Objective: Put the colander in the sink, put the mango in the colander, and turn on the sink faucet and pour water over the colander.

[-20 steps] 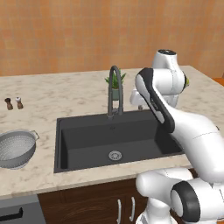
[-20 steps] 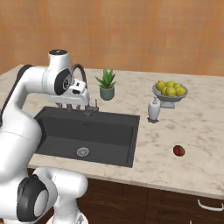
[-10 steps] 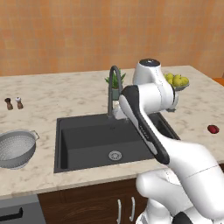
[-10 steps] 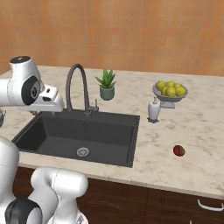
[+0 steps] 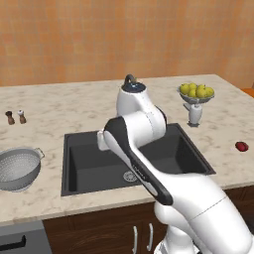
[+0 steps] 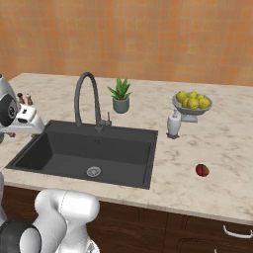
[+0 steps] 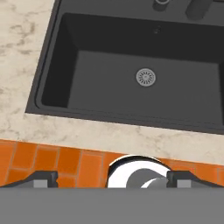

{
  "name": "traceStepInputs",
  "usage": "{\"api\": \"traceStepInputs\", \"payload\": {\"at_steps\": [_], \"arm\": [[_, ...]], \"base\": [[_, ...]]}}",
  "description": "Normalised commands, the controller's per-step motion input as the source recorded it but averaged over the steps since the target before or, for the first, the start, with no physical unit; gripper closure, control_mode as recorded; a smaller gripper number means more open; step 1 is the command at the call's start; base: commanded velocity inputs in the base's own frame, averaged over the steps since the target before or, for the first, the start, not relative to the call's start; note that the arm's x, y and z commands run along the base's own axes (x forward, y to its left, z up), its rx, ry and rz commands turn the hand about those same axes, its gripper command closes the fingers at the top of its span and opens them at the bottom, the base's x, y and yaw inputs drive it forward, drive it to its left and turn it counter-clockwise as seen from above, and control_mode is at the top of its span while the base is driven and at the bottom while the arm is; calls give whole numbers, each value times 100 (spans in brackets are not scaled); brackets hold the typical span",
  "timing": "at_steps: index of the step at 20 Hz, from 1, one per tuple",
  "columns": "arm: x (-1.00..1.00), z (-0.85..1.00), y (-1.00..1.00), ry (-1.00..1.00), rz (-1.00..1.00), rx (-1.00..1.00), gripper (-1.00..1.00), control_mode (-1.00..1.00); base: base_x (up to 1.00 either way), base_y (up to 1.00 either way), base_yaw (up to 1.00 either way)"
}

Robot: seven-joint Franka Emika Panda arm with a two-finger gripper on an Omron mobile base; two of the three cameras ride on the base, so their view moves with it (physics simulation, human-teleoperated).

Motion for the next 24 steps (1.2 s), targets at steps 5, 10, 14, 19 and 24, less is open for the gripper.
{"api": "traceStepInputs", "payload": {"at_steps": [5,10,14,19,24], "arm": [[16,-32,100,15,0,0,-100,-100],[34,-36,98,21,0,0,-100,-100],[36,-26,86,18,0,3,-100,-100],[35,-13,75,12,0,5,-100,-100],[33,-16,63,7,-1,2,-100,-100]], "base": [[0,0,0],[0,0,0],[0,0,0],[0,0,0],[0,0,0]]}}
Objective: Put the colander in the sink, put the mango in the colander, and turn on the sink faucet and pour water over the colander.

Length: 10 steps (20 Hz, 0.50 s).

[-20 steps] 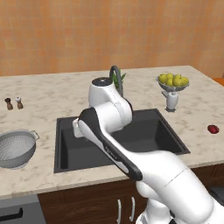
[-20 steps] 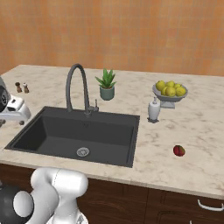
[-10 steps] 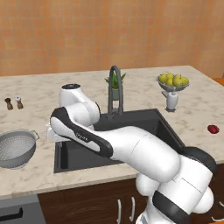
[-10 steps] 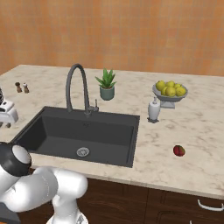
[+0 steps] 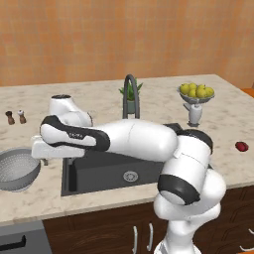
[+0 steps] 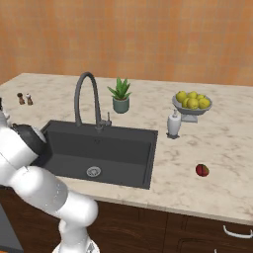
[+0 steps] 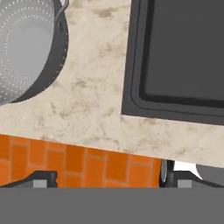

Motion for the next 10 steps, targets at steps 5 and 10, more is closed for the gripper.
{"api": "traceStepInputs", "payload": {"at_steps": [5,10], "arm": [[28,-20,52,3,-8,0,-100,-100],[24,-17,40,0,-13,0,-100,-100]], "base": [[0,0,0],[0,0,0]]}}
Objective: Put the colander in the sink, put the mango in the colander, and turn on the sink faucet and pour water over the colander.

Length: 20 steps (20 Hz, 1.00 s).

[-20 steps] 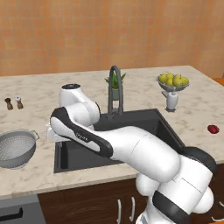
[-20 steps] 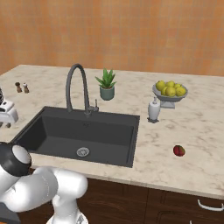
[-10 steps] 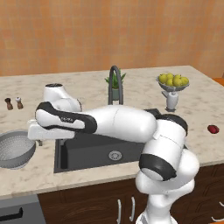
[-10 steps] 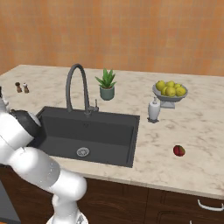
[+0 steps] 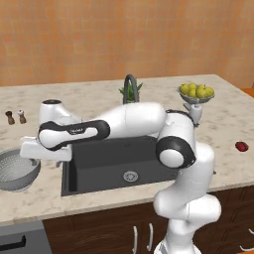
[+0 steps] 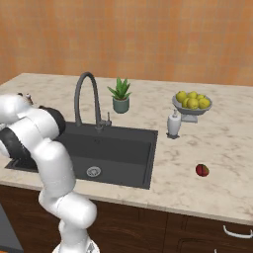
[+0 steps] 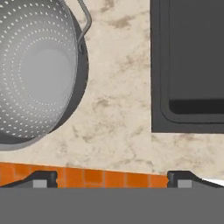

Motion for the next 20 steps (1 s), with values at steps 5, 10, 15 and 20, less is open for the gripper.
{"api": "traceStepInputs", "payload": {"at_steps": [5,10,15,20], "arm": [[32,-19,30,2,-13,0,-100,-100],[36,-12,31,0,-12,-2,-100,-100],[30,-12,17,0,-10,-2,-100,-100],[16,-22,0,0,-9,-5,-100,-100]], "base": [[0,0,0],[0,0,0],[0,0,0],[0,0,0]]}}
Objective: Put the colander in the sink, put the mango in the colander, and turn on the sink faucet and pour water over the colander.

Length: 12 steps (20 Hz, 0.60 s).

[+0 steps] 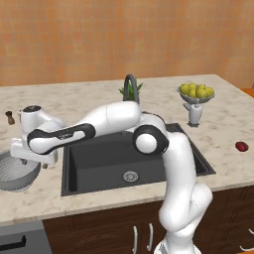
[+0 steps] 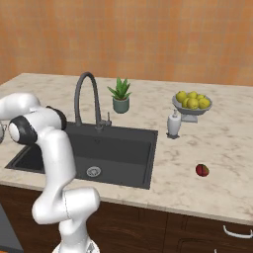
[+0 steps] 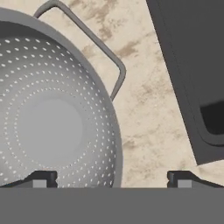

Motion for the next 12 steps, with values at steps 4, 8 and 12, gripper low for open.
{"api": "traceStepInputs", "payload": {"at_steps": [4,8,12], "arm": [[18,-25,0,0,-6,-3,-100,-100],[1,-34,-3,0,-5,-1,-100,-100],[0,-47,-15,0,-4,0,-100,-100]], "base": [[0,0,0],[0,0,0],[0,0,0]]}}
